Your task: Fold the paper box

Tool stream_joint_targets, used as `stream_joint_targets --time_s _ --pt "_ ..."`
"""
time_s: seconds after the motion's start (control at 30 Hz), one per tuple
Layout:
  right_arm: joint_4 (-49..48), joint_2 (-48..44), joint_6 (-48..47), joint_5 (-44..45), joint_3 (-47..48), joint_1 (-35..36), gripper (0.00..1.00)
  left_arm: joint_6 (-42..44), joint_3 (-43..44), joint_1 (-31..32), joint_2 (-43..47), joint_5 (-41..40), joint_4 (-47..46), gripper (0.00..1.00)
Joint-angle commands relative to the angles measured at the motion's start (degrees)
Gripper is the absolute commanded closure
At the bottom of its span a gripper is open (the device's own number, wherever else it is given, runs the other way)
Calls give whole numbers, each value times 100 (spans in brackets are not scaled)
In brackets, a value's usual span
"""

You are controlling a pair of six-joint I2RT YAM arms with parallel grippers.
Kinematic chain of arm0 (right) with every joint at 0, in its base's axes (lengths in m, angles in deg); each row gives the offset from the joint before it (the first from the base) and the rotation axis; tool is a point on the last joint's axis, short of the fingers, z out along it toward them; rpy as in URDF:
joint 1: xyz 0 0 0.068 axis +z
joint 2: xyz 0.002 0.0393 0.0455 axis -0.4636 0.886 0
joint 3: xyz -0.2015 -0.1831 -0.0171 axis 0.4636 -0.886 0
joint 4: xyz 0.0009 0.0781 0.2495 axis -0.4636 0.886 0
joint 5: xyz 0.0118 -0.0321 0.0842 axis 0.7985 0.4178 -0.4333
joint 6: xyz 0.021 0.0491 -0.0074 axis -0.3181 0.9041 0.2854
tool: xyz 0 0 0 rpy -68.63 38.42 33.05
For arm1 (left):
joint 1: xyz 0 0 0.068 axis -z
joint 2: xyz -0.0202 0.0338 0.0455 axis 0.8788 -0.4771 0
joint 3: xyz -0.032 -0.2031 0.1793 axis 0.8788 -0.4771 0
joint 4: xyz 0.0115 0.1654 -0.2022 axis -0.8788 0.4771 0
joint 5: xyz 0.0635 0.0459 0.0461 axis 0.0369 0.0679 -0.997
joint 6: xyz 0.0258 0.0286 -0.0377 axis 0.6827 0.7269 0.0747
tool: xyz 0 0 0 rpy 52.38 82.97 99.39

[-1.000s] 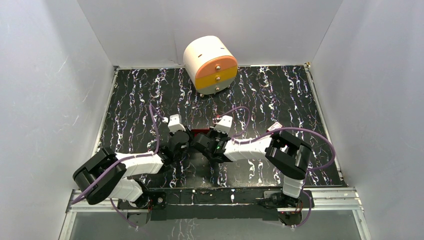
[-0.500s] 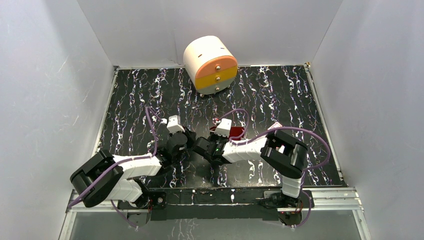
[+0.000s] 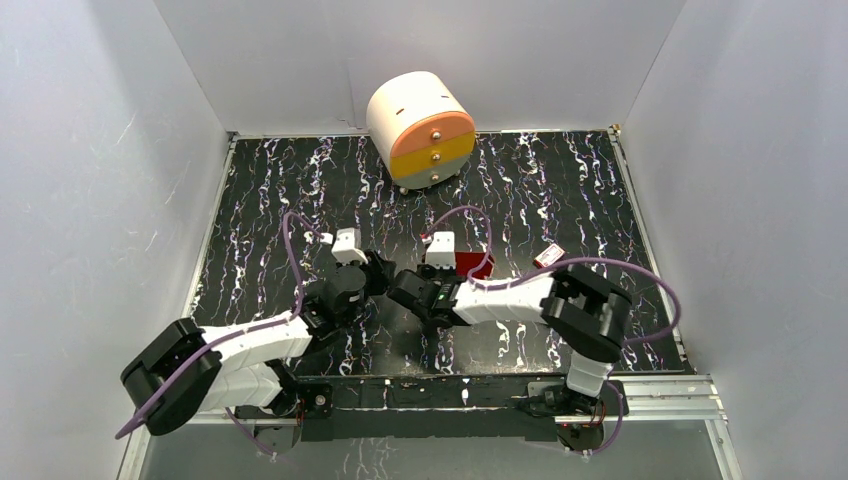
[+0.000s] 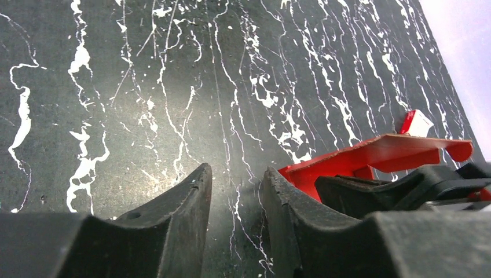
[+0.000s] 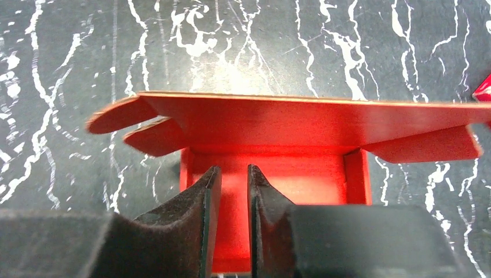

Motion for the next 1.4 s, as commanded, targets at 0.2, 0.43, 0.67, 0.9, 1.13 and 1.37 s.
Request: stream_joint_targets --time_s 0.2,0.43,0.67,0.9,1.13,1.37 --pt "-268 -1882 -2565 -1766 -519 15 54 1244 271 4 568 896 798 48" --pt "274 -2825 -3461 -2020 -762 -182 36 1847 604 -72 296 1484 881 40" --pt "219 -4164 -4321 -2795 -1361 -864 36 2217 929 -366 -283 2565 614 40" --pt "-698 -5152 -5289 -4479 -2230 -2145 39 2472 1041 -820 -764 3858 -52 42" --pt "-1407 -4757 -5693 -5662 -2446 -3079 45 2926 1451 -1007 -1378 4709 -235 46" --pt "-1958 -4451 -5884 -6424 -2588 -3593 52 3242 1806 -1266 -1707 5342 -182 50"
